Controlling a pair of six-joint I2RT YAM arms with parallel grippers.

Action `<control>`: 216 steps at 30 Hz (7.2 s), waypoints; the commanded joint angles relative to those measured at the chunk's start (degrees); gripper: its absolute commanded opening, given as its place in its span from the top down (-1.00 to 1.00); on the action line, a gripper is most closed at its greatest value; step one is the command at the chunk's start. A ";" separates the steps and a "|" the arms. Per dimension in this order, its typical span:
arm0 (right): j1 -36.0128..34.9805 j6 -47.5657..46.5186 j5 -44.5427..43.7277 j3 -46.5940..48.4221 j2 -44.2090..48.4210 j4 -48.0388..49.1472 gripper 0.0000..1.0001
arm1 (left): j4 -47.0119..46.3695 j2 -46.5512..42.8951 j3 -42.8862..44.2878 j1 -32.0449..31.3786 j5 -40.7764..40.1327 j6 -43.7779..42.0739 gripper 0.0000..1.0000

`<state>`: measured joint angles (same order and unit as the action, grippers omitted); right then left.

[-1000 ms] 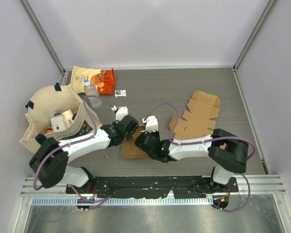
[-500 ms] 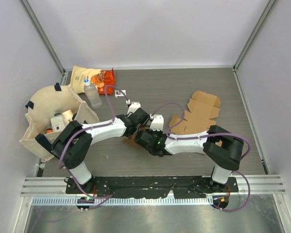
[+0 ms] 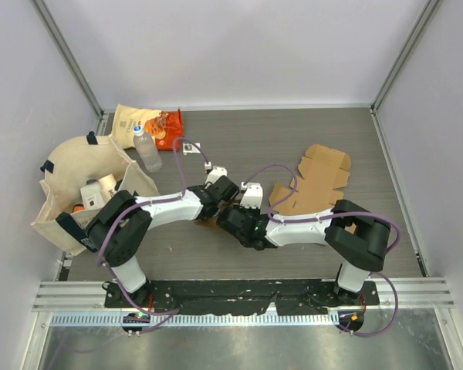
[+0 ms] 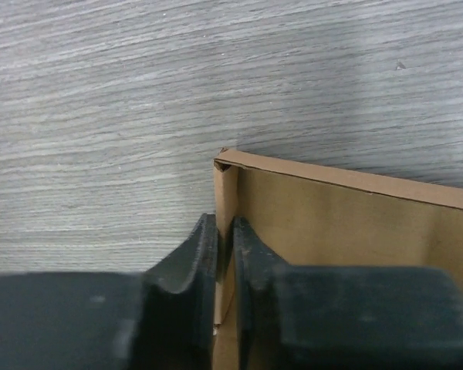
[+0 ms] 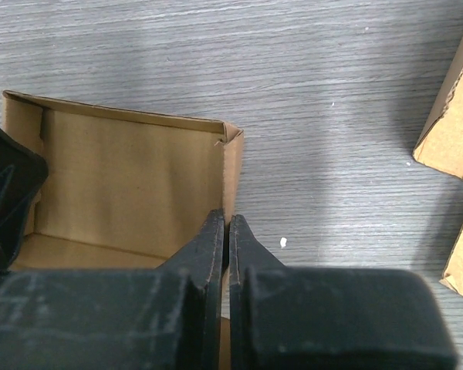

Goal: Fold the paper box

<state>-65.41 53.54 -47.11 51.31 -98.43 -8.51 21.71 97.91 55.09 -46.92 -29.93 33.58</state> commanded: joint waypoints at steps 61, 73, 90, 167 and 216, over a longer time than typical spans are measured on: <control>-6.66 -22.66 -12.93 -8.68 4.03 29.58 0.99 | -31.74 -37.62 -29.78 9.47 37.76 9.31 0.24; -1.22 -22.60 2.11 -8.60 17.47 13.65 -0.35 | -31.64 -35.25 -30.13 9.47 34.85 9.04 0.31; 20.14 18.43 43.84 -9.91 38.85 -4.35 -0.70 | -40.61 -44.99 -36.02 8.95 20.71 3.16 0.38; 24.65 -42.98 47.48 11.27 2.29 -3.36 0.80 | -0.44 -38.15 -30.04 8.34 31.34 14.84 0.63; 24.19 -28.67 50.72 1.25 31.36 -27.15 -0.15 | -3.88 -39.39 -9.41 5.52 31.06 -9.65 -0.61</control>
<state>-39.81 23.14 -0.25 54.57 -72.90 -27.31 21.61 50.41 35.40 -41.60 -2.04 39.31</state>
